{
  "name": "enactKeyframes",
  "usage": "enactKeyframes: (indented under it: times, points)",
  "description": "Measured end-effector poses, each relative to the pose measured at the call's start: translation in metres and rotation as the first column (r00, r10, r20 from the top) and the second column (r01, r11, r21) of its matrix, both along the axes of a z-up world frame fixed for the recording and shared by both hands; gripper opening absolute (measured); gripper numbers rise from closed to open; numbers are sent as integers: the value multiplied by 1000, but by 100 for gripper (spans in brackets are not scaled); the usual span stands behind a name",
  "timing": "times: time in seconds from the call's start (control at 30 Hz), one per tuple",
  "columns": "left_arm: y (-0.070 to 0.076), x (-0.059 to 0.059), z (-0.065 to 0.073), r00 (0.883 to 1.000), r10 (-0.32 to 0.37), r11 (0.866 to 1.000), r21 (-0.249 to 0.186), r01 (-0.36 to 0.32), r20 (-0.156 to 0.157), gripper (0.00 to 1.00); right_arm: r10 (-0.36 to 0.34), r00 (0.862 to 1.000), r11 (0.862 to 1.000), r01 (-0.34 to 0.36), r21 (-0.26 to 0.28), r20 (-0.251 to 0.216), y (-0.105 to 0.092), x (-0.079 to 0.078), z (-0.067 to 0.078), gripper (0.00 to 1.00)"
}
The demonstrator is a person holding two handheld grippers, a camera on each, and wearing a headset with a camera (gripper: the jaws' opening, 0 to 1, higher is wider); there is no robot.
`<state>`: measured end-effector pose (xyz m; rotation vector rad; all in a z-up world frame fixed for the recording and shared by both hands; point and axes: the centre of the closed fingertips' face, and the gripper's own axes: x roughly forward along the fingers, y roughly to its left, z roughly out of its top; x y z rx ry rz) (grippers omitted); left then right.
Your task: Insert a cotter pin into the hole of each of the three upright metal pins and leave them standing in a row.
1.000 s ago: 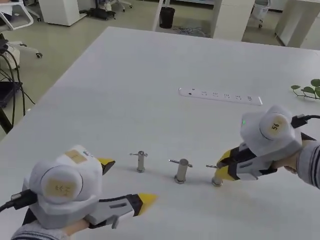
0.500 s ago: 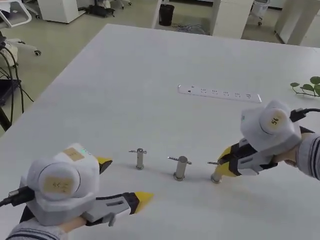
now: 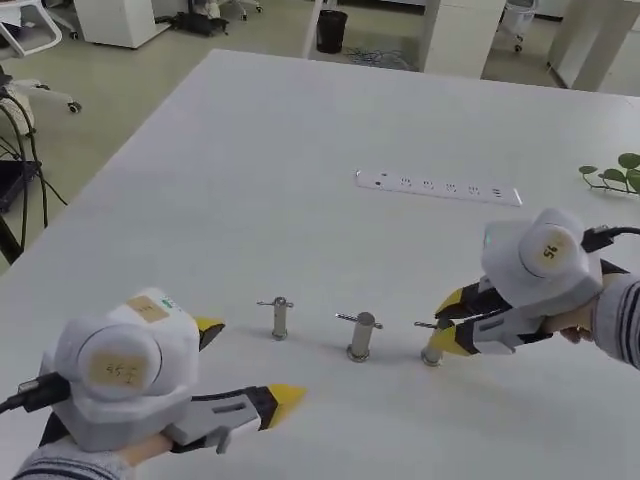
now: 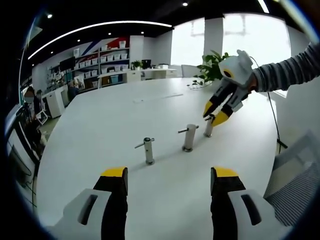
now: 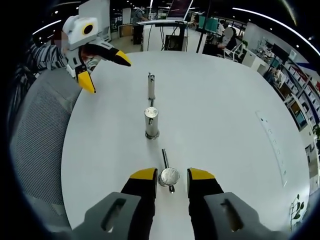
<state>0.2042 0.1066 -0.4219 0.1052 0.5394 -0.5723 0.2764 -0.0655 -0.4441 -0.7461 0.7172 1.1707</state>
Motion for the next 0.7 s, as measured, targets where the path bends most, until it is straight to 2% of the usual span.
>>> enactKeyframes:
  times: [0.2, 0.37, 0.43, 0.53, 0.63, 0.7]
  points:
    - [1, 3, 2, 1000, 1, 1000, -6, -1, 2, 66, -91, 996, 994, 90, 68, 18, -6, -3, 11, 28]
    - [0, 5, 6, 1000, -7, 1000, -10, 7, 4, 66, -206, 979, 967, 203, 153, 7, -9, -10, 22, 37]
    - [0, 5, 8, 1000, -9, 1000, -17, 9, 4, 67, -254, 967, 949, 251, 194, -6, -10, -14, 27, 40]
    - [0, 6, 10, 1000, -8, 999, -31, 8, 2, 68, -340, 940, 905, 338, 259, -40, -15, -17, 33, 46]
    - [1, 6, 13, 1000, -5, 999, -42, 5, 3, 68, -385, 922, 875, 381, 299, -48, -18, -21, 38, 50]
    - [1, 5, 14, 1000, -4, 999, -50, 5, 1, 69, -420, 906, 850, 414, 327, -57, -20, -24, 42, 52]
